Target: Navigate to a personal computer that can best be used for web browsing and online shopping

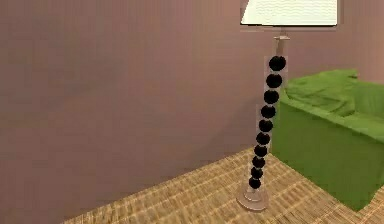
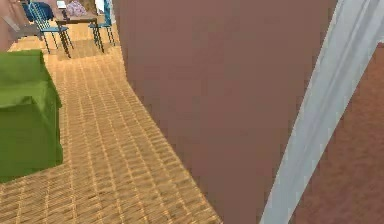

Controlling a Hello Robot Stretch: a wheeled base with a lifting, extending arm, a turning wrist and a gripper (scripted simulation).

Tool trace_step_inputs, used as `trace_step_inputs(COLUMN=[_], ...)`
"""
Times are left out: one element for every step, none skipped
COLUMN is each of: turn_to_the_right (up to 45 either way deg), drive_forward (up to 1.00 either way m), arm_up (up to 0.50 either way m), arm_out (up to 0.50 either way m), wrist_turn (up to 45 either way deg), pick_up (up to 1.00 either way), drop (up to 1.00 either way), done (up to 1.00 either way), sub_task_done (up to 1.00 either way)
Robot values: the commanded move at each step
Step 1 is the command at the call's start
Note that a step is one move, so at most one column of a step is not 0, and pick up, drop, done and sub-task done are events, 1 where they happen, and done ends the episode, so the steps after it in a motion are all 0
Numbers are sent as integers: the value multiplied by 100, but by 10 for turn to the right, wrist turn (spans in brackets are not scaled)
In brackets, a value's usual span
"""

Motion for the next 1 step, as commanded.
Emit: trace_step_inputs(turn_to_the_right=[450], drive_forward=[0], arm_up=[0], arm_out=[0], wrist_turn=[0], pick_up=[0], drop=[0], done=[0], sub_task_done=[0])
